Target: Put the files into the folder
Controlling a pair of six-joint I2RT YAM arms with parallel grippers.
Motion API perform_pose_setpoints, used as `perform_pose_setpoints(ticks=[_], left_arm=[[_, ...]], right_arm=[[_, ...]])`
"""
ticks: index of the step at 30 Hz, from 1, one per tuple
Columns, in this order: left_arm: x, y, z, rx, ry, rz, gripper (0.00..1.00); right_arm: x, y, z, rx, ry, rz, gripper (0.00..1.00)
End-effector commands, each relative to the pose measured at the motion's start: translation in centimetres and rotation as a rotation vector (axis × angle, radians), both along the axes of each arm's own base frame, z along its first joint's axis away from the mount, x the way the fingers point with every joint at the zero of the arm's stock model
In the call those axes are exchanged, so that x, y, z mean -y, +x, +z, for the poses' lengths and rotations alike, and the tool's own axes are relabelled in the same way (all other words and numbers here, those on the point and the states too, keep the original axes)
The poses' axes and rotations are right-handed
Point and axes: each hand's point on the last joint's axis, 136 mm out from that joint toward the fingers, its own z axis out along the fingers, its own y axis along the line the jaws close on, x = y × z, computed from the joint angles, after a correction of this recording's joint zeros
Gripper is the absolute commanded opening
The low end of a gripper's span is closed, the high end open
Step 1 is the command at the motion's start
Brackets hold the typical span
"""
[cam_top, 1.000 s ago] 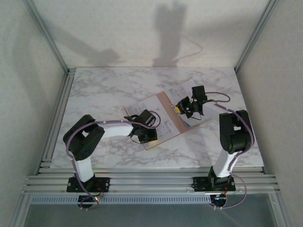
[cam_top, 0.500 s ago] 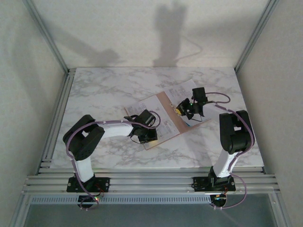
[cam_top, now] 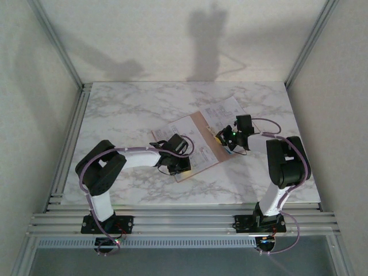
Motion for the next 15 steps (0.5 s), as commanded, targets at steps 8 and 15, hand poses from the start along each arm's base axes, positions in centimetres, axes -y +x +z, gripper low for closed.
perform_pose_setpoints(ticks=[8, 15], left_arm=[[-2.6, -1.9, -2.1, -0.076, 0.094, 0.026, 0.07], [-3.3, -2.1, -2.3, -0.083, 0.104, 0.033, 0.07]], right_arm=[[4.8, -3.8, -6.5, -0.219, -0.211, -0.123, 0.0], [5.4, -4.1, -7.1, -0.267, -0.259, -0.132, 0.0]])
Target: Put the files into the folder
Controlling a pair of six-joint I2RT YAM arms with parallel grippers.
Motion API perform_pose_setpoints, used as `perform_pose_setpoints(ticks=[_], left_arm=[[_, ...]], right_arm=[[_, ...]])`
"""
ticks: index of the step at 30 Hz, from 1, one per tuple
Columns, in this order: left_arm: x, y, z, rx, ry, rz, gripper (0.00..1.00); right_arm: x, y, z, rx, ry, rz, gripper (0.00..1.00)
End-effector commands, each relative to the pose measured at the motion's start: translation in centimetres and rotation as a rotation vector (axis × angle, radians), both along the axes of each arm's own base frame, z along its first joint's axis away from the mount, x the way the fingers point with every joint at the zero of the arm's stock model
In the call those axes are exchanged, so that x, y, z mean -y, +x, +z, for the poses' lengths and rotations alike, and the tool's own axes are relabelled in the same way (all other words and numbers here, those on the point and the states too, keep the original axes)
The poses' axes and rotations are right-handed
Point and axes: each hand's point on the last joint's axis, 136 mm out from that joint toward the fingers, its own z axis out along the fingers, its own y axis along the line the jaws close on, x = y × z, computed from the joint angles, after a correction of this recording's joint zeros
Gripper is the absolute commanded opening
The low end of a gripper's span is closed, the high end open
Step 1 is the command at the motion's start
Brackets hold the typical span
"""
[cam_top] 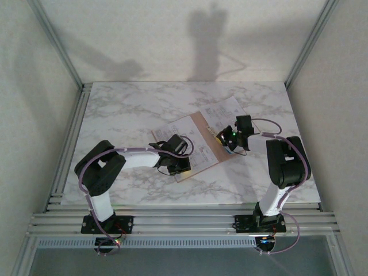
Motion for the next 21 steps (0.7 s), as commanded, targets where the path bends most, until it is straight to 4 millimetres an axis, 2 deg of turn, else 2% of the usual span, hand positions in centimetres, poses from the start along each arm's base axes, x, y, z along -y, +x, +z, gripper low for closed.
perform_pose_setpoints(ticks=[1, 6, 21], left_arm=[[-3.2, -2.2, -2.3, -0.091, 0.114, 0.026, 0.07], [-3.8, -2.3, -2.5, -0.095, 0.118, 0.034, 0.07], [-4.0, -2.2, -2.6, -0.1, 0.12, 0.034, 0.07]], right_arm=[[5.0, -4.3, -6.8, -0.262, -0.226, -0.115, 0.0], [5.3, -4.4, -7.3, -0.285, -0.244, -0.127, 0.0], [5.7, -4.6, -8.4, -0.366, -0.303, -0.153, 0.0]])
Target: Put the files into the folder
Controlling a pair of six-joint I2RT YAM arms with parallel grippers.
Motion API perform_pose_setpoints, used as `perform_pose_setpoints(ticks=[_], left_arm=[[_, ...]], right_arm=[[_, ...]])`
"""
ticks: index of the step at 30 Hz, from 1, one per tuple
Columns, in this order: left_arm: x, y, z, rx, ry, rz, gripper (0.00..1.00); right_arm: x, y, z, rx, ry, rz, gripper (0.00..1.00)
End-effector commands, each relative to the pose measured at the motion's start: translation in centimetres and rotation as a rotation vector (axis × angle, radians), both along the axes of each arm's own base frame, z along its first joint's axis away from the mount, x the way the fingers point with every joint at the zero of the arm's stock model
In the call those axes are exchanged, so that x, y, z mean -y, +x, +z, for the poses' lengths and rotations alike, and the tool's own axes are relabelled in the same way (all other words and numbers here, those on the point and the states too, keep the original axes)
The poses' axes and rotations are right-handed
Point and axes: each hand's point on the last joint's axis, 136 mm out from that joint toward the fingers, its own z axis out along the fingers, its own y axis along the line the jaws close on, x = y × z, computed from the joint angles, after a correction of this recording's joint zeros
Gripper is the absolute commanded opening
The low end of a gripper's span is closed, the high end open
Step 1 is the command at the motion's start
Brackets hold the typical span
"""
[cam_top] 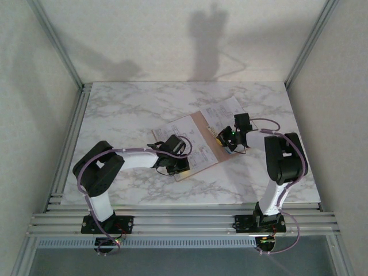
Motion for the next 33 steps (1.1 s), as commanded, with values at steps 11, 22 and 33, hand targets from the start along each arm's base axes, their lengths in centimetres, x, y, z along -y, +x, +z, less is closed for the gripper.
perform_pose_setpoints(ticks=[11, 22, 33], left_arm=[[-3.5, -2.3, -2.5, -0.107, 0.124, 0.022, 0.07], [-3.7, -2.4, -2.5, -0.108, 0.127, 0.029, 0.07], [-3.8, -2.4, -2.3, -0.099, 0.121, 0.037, 0.07]], right_arm=[[5.3, -5.1, -7.4, -0.332, -0.322, -0.127, 0.0], [6.2, -7.2, -8.1, -0.463, -0.443, -0.167, 0.0], [6.1, -8.0, -8.4, -0.554, -0.53, -0.165, 0.0]])
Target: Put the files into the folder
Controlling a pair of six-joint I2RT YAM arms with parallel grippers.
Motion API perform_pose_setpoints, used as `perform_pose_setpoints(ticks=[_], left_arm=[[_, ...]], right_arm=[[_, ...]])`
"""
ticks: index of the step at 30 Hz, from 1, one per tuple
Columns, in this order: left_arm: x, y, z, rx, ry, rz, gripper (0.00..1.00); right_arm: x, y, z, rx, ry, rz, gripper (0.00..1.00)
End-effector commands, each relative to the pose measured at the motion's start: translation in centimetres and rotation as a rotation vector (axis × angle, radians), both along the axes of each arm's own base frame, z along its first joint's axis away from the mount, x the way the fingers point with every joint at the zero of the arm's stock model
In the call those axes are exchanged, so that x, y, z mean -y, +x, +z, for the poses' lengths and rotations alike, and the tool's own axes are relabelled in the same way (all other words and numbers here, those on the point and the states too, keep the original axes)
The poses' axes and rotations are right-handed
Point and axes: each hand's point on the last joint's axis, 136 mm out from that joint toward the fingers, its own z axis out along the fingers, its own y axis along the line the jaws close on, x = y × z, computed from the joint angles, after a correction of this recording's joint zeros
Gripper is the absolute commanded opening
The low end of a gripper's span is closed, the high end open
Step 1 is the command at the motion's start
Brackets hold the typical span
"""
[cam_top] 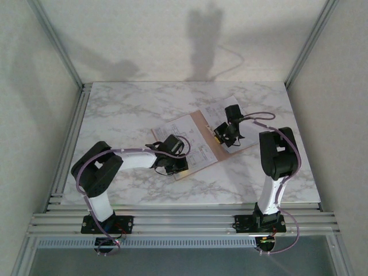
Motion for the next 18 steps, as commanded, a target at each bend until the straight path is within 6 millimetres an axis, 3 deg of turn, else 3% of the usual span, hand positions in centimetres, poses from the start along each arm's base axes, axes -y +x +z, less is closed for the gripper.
perform_pose_setpoints(ticks=[1, 7, 15, 18], left_arm=[[-3.2, -2.4, -2.2, -0.104, 0.121, 0.026, 0.07], [-2.8, -1.9, -1.8, -0.088, 0.113, 0.03, 0.06], [-2.7, -1.5, -1.7, -0.078, 0.107, 0.034, 0.06], [-2.9, -1.5, -1.8, -0.078, 0.11, 0.036, 0.06]], right_arm=[[6.4, -8.1, -7.6, -0.35, -0.342, -0.075, 0.0], [6.6, -8.4, -6.9, -0.413, -0.42, -0.052, 0.0], [5.2, -7.9, -6.7, -0.435, -0.413, -0.015, 0.0], [4.4, -7.1, -5.8, -0.379, -0.372, -0.016, 0.0]])
